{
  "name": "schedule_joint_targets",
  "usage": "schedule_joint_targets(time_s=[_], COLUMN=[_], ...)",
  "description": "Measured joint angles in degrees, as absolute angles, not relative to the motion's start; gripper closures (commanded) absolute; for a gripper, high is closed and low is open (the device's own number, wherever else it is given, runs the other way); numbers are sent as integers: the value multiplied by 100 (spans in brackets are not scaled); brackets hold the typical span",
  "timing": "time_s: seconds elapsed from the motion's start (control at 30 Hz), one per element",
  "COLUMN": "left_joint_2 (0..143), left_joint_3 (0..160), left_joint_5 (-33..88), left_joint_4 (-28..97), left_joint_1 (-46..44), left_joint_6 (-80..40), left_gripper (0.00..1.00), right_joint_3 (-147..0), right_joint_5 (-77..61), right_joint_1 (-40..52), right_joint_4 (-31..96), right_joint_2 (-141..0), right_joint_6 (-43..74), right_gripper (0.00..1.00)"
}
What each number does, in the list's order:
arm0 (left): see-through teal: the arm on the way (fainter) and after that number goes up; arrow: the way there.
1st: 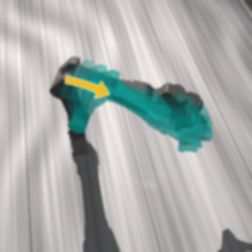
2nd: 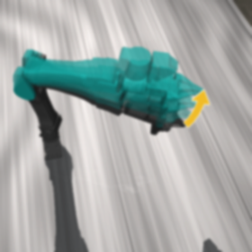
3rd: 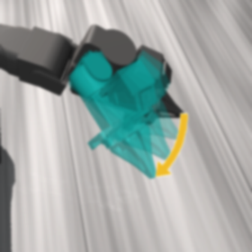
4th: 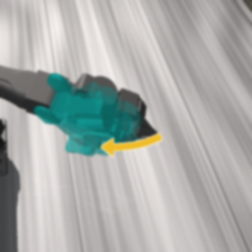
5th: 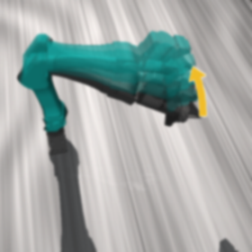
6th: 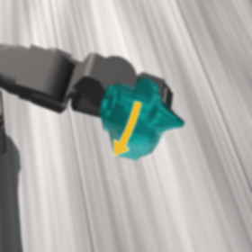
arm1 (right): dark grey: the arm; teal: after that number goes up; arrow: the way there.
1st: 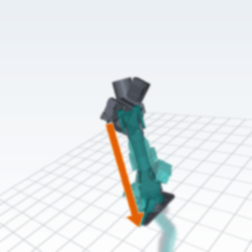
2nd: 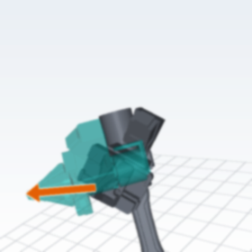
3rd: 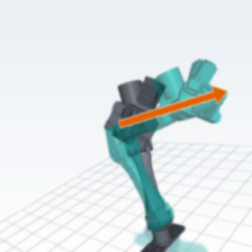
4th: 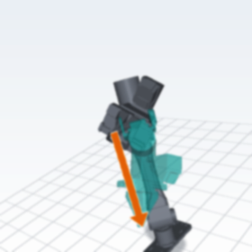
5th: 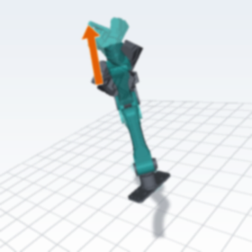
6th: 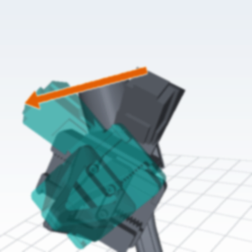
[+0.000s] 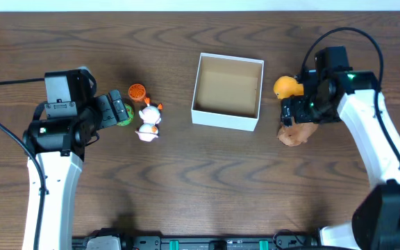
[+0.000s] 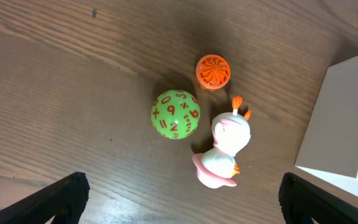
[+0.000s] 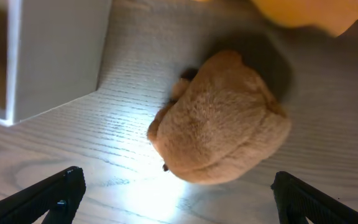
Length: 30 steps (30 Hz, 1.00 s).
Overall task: Pack container
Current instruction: 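Reach the right gripper to the brown plush hamster and grasp it, then carry the hamster with the right gripper into the white box and release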
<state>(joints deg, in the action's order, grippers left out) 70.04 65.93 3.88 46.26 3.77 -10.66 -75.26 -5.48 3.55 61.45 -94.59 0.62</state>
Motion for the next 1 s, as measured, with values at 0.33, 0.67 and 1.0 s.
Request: schedule_joint_targets(time_s=[0.33, 0.67, 1.0], left_joint_2=[7004, 7004, 7004], left_joint_3=[6593, 6593, 6593], left_joint_5=[388, 388, 390], left_joint_4=[4628, 4628, 4628], left_joint_1=[377, 377, 377], left_joint_6=[-1066, -1066, -1063], left_gripper=[2, 2, 2], right_joint_3=[-7526, -7537, -7623], right_joint_5=[14, -130, 108], right_joint_1=[200, 202, 207], right_joint_4=[6101, 5896, 5874], right_joint_2=[-10221, -11441, -11520], right_joint_6=[655, 707, 1009], right_gripper=[1, 20, 80])
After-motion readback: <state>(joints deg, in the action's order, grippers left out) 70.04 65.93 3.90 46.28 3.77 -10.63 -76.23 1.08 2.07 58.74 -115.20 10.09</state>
